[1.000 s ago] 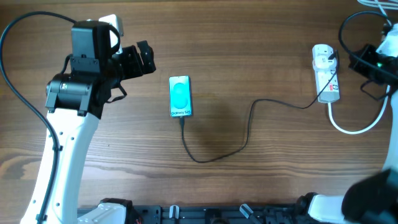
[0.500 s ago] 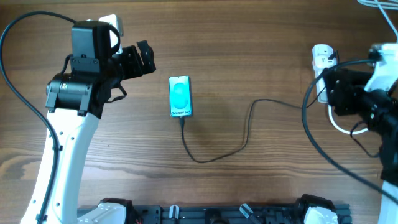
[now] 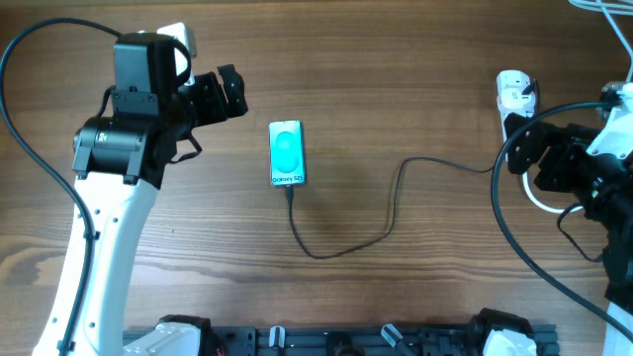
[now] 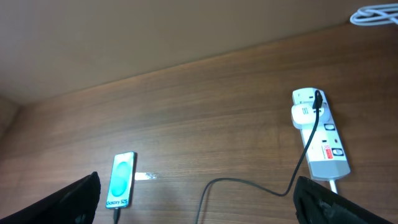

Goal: Plug charger to phone and switch on socket

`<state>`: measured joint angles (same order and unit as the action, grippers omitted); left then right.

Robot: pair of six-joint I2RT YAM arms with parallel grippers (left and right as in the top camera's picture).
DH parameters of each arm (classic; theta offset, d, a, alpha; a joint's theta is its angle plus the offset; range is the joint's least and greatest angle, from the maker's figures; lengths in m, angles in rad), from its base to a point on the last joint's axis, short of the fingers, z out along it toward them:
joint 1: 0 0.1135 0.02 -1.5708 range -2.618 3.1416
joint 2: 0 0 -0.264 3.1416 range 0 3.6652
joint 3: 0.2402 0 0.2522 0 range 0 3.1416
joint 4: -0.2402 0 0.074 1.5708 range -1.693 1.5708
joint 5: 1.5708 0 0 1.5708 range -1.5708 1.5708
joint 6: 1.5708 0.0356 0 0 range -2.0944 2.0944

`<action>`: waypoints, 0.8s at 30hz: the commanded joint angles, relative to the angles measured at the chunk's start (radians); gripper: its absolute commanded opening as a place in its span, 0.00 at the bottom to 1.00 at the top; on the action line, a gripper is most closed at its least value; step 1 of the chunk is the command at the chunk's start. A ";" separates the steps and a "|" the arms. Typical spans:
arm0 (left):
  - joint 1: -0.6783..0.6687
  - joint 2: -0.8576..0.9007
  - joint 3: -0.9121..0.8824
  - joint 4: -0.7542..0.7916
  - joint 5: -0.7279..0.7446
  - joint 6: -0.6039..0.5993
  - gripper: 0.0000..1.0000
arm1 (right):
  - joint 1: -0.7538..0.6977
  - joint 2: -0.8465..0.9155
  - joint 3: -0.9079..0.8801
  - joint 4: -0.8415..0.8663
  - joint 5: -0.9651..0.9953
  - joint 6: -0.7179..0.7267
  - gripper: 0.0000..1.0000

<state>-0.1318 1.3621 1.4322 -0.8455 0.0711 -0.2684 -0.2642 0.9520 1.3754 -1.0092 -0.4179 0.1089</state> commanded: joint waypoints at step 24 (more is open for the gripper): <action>0.003 -0.007 -0.001 0.003 -0.017 -0.002 1.00 | 0.319 -0.922 -1.334 1.151 0.394 0.001 1.00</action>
<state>-0.1318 1.3621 1.4322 -0.8459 0.0677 -0.2684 0.0555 0.0799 0.0914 0.1360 -0.0429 0.0868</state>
